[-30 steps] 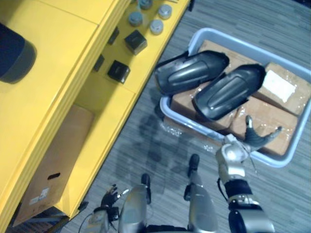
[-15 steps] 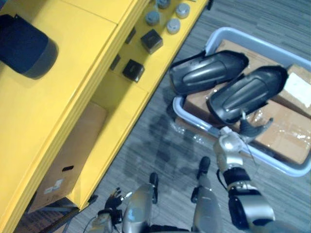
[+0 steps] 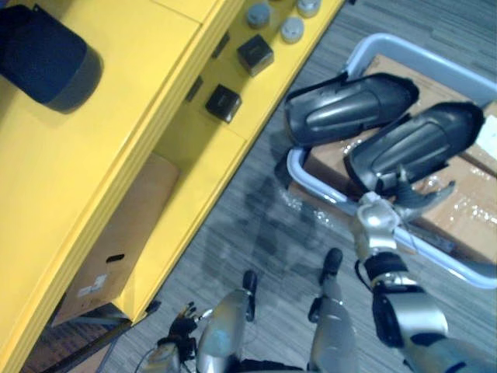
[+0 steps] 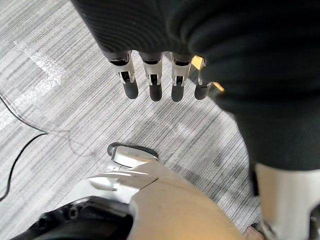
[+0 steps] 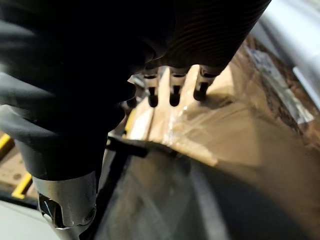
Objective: Walk over and take plastic housings, then place them on the shelf
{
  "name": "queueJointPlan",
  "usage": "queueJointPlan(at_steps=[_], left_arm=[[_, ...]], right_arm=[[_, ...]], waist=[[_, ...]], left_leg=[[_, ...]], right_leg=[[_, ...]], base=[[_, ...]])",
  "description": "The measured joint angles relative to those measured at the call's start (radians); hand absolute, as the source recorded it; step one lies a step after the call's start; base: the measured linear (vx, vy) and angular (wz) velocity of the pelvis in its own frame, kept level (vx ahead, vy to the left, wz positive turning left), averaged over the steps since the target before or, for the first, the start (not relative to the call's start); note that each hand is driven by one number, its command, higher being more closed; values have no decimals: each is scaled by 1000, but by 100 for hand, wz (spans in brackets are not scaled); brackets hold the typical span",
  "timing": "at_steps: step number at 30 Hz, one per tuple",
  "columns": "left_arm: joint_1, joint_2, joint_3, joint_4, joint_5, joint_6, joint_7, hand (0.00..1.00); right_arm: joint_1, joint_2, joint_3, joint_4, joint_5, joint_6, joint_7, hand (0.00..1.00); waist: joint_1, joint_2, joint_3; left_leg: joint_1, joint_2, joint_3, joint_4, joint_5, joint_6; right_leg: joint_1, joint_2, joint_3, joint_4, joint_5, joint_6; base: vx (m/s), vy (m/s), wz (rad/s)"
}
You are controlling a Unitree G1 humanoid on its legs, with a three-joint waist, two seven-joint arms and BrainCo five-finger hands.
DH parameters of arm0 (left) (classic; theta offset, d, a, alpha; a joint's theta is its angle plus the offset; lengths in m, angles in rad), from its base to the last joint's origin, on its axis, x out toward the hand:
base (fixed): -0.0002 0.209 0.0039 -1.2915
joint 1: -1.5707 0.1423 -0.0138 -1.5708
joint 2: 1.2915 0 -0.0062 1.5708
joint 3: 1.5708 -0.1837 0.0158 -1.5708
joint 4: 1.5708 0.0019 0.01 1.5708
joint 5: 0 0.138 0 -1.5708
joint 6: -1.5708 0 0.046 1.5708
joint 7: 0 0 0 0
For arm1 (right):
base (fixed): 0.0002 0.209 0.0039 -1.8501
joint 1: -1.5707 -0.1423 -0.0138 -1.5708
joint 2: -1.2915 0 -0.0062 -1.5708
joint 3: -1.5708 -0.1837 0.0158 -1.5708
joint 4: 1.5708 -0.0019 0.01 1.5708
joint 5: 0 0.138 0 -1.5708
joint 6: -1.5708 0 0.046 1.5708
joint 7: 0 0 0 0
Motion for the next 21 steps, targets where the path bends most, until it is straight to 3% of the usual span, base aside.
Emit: queueJointPlan(at_steps=[11,17,18,21], left_arm=[[0,0,-6,5,-40,-1,-24,0],[-3,-2,-15,4,-78,-3,-33,0],[-5,-2,-20,4,-79,-4,-33,0],[-6,0,-26,3,-81,-5,-33,0]], right_arm=[[-76,-34,2,86,29,51,1,0],[-116,-68,21,128,54,126,0,0],[-119,-73,21,133,61,140,0,100],[-135,-81,21,149,67,173,-1,100]], waist=[[9,2,1],[21,10,5],[25,11,6],[25,12,6]], left_leg=[[-40,4,-6,44,-5,-3],[-59,5,-14,62,-6,-4],[-61,6,-17,64,-5,-4],[-68,7,-22,73,-5,-4]], right_leg=[[-17,2,-5,11,2,-3],[-32,1,-8,32,-1,-7],[-32,1,-11,35,-1,-8],[-32,1,-19,36,-2,-8]], base=[[-22,-1,3],[-40,-4,3],[-38,-14,6],[-20,-7,4]])
